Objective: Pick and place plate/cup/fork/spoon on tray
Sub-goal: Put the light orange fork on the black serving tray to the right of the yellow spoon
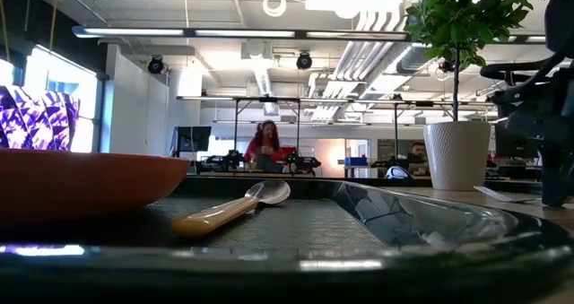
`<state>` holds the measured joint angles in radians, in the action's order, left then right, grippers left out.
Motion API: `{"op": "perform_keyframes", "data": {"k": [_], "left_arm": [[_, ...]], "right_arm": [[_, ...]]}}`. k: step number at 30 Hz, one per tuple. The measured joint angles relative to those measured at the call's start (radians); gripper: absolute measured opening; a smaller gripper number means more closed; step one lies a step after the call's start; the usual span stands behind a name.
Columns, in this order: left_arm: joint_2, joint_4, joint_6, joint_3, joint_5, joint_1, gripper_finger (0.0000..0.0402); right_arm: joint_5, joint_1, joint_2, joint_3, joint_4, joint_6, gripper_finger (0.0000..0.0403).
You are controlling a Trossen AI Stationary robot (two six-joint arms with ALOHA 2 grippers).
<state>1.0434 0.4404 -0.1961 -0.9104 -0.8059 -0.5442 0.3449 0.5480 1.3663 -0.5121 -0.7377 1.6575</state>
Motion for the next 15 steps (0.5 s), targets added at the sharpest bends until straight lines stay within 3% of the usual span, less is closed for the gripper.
{"op": "perform_keyframes", "data": {"k": [5,9,15], "left_arm": [[-0.072,0.15,-0.138,0.0,-0.102,0.0,0.0074],[-0.081,0.228,-0.244,0.0,-0.127,0.0,0.0074],[-0.004,0.2,-0.292,0.034,-0.121,0.0,0.0074]], "right_arm": [[0.045,0.025,-0.003,-0.02,-0.004,-0.01,0.0019],[0.182,0.035,-0.006,-0.05,0.061,-0.021,0.0018],[0.328,0.009,-0.006,-0.054,0.322,-0.186,0.0017]]}}
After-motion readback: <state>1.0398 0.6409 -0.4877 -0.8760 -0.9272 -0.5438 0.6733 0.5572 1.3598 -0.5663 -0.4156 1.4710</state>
